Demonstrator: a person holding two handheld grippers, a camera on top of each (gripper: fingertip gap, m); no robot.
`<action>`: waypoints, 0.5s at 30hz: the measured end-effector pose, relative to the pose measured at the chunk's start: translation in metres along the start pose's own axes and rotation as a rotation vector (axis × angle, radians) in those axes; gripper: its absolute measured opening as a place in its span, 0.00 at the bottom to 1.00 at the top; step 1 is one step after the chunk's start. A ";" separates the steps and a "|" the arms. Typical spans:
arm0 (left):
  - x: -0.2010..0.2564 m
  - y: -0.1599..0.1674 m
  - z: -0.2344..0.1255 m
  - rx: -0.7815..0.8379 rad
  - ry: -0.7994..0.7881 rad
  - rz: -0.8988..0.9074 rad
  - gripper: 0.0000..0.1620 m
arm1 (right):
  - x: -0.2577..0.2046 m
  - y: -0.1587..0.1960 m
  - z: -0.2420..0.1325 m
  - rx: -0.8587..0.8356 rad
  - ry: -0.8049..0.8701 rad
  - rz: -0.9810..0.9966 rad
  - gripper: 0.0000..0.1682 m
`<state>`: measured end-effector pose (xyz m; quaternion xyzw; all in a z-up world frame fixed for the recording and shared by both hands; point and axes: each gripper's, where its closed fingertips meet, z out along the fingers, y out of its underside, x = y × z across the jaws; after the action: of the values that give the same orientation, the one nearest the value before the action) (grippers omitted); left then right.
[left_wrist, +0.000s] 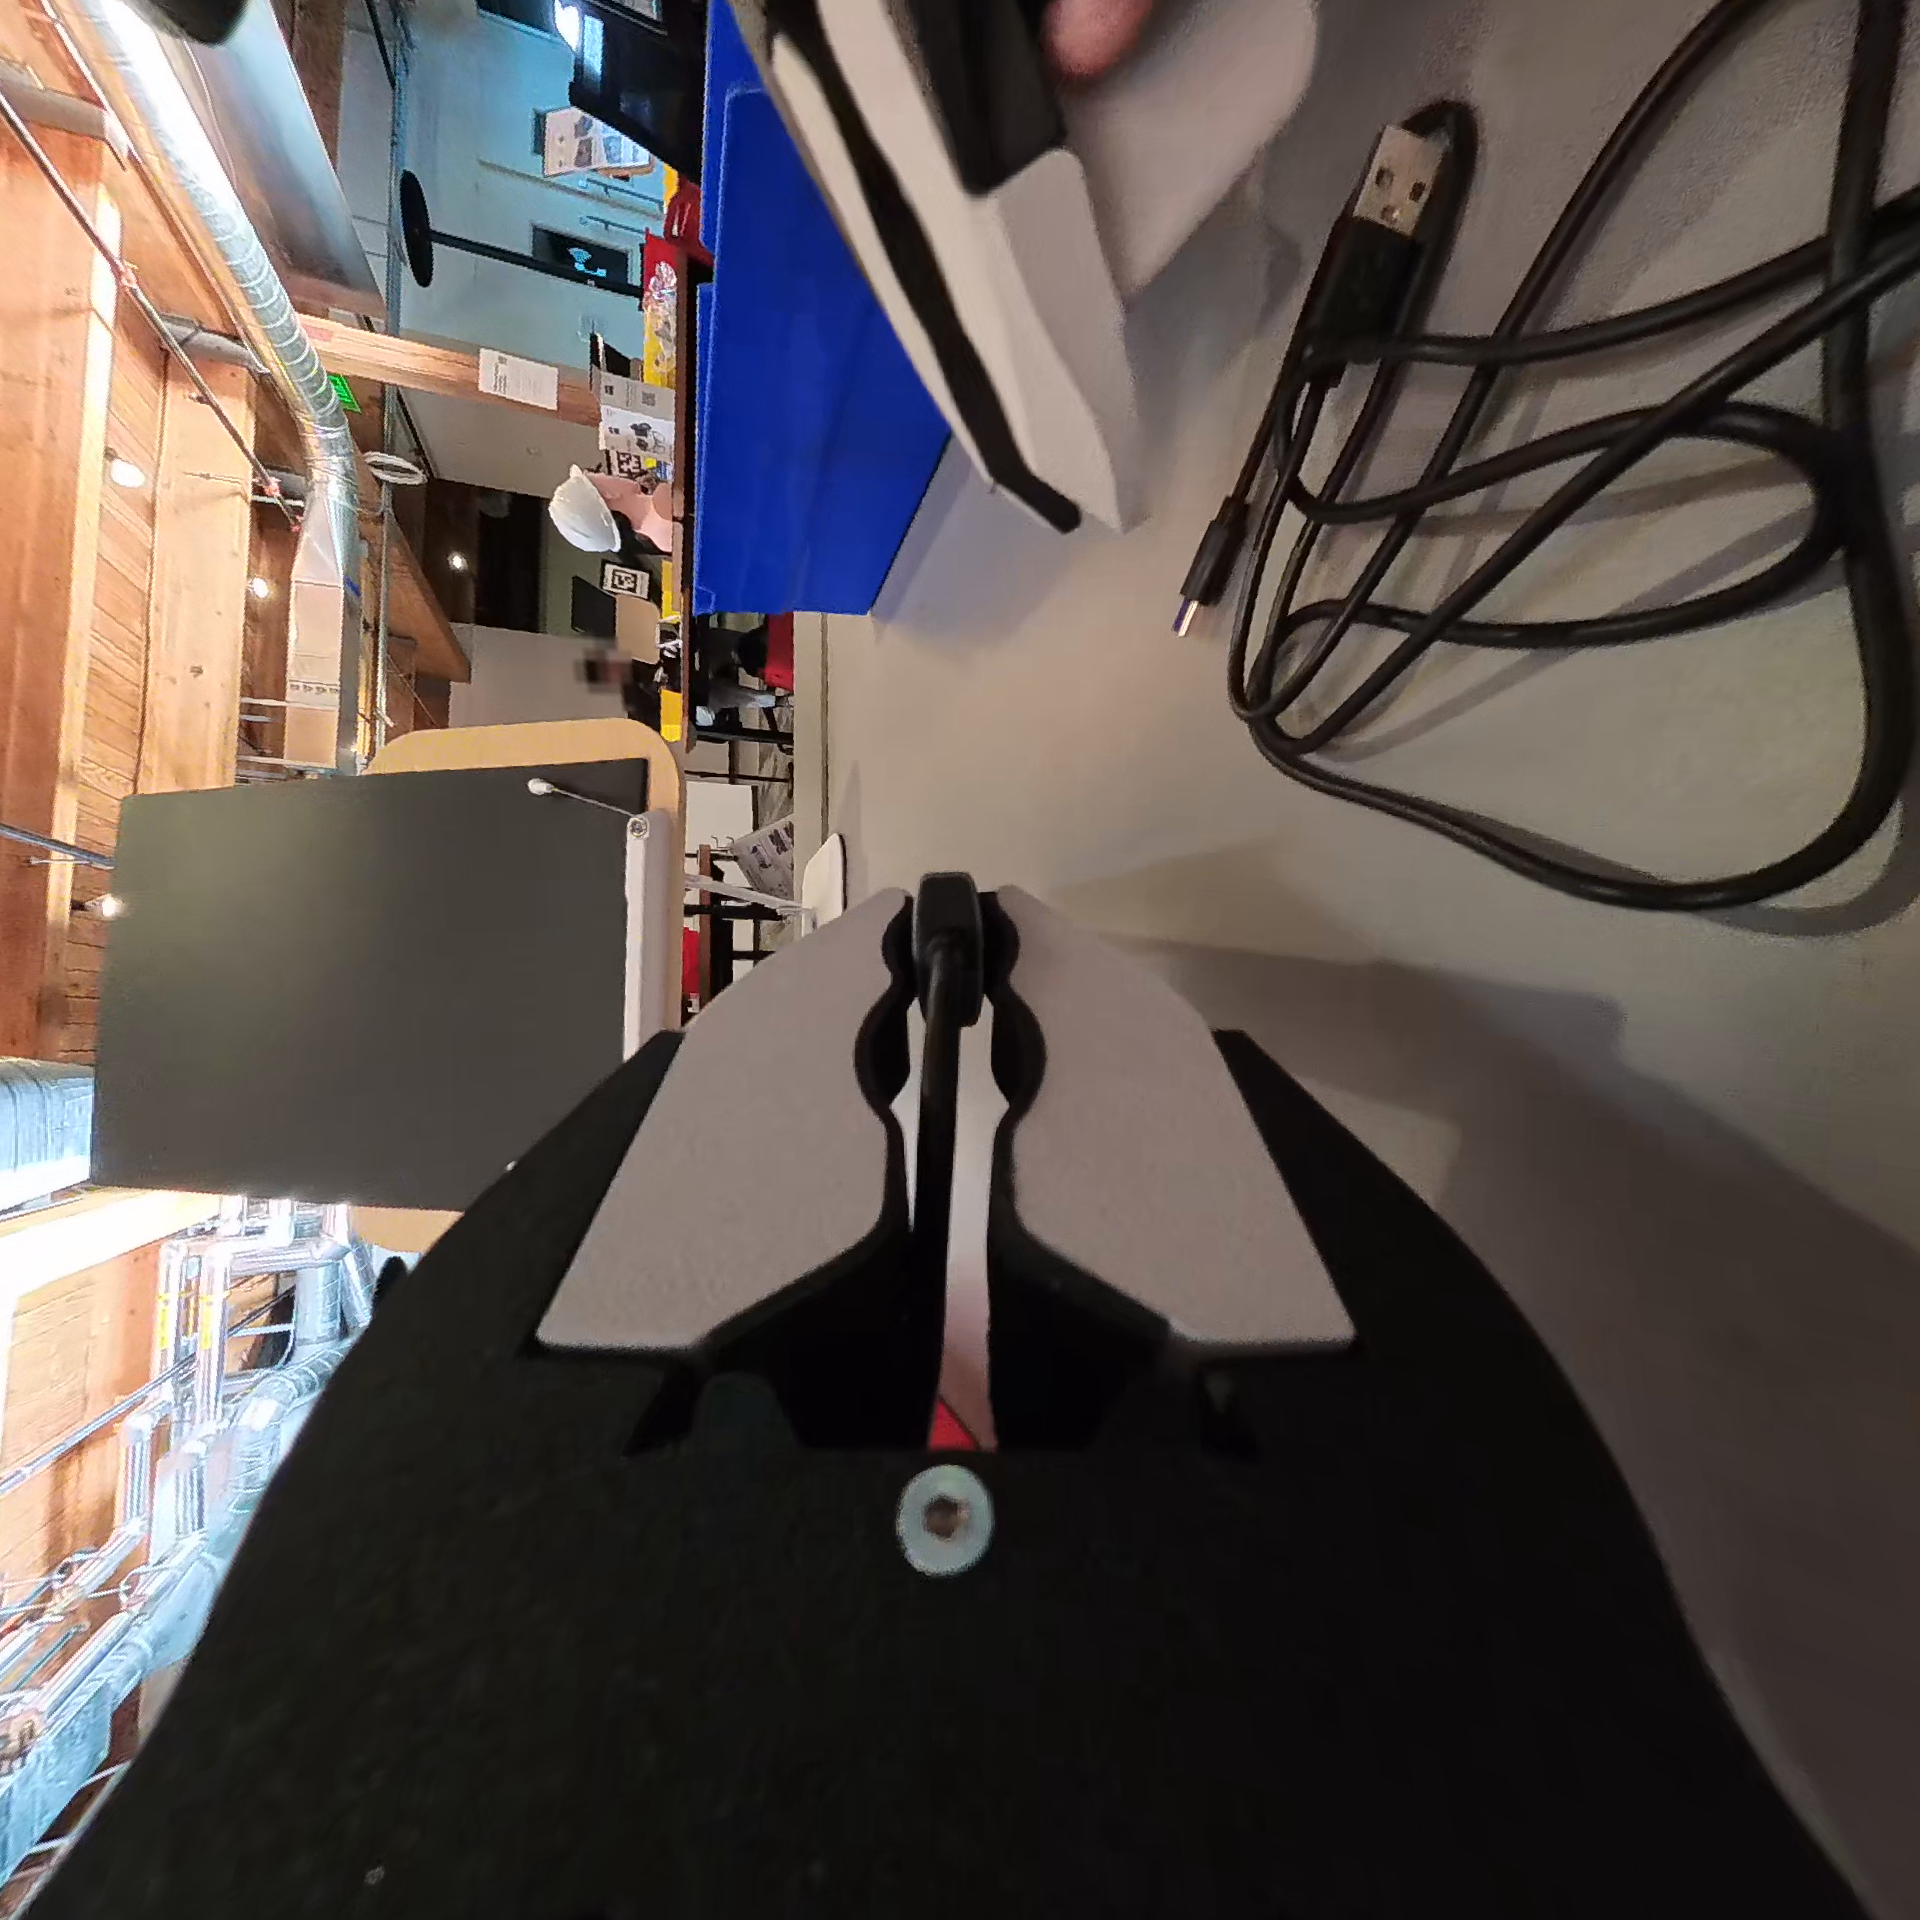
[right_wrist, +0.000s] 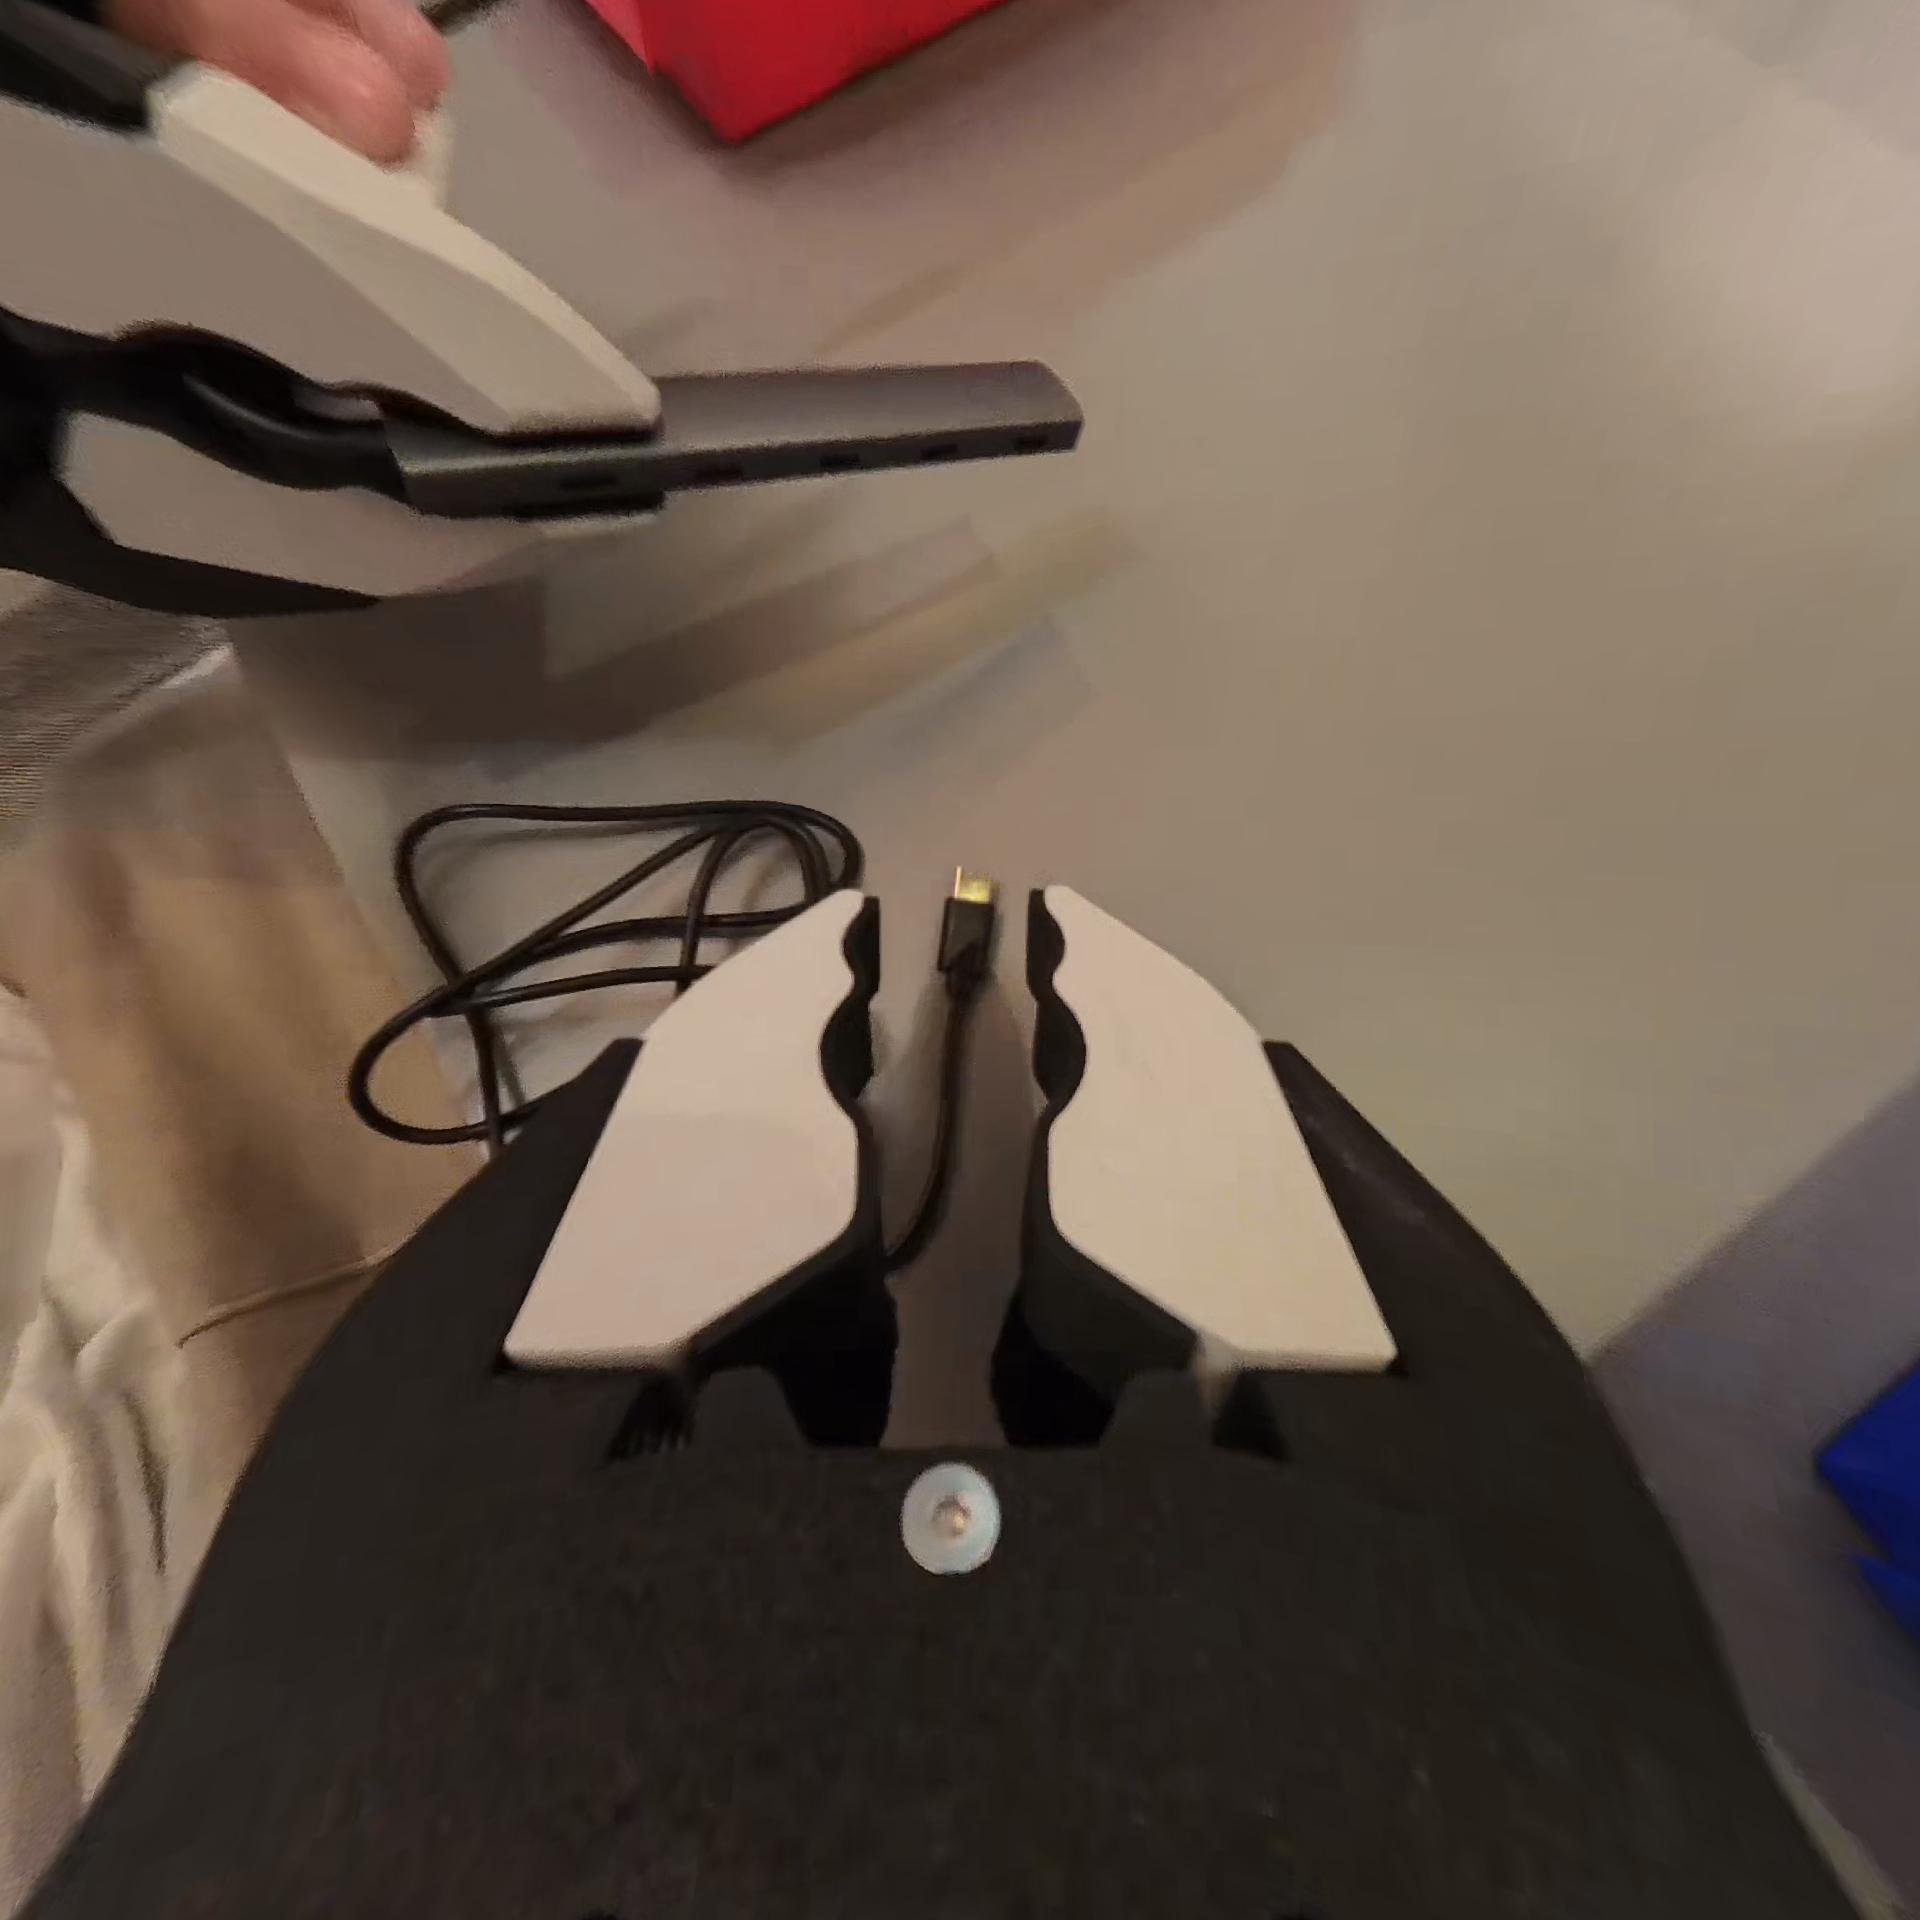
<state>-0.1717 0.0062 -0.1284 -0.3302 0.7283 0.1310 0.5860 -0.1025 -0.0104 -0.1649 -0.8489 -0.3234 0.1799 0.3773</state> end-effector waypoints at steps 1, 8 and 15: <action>0.001 0.000 -0.001 0.001 0.003 -0.001 0.06 | 0.001 0.006 0.003 -0.026 0.037 0.004 0.16; 0.004 -0.001 -0.002 0.023 0.026 -0.048 0.06 | 0.001 0.033 0.006 -0.089 0.122 0.129 0.02; 0.006 -0.009 0.003 0.051 0.029 -0.030 0.06 | -0.005 0.028 0.004 -0.118 -0.009 0.134 0.02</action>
<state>-0.1637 -0.0006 -0.1329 -0.3279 0.7349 0.0985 0.5855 -0.0964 -0.0261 -0.1883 -0.8885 -0.2775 0.1892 0.3125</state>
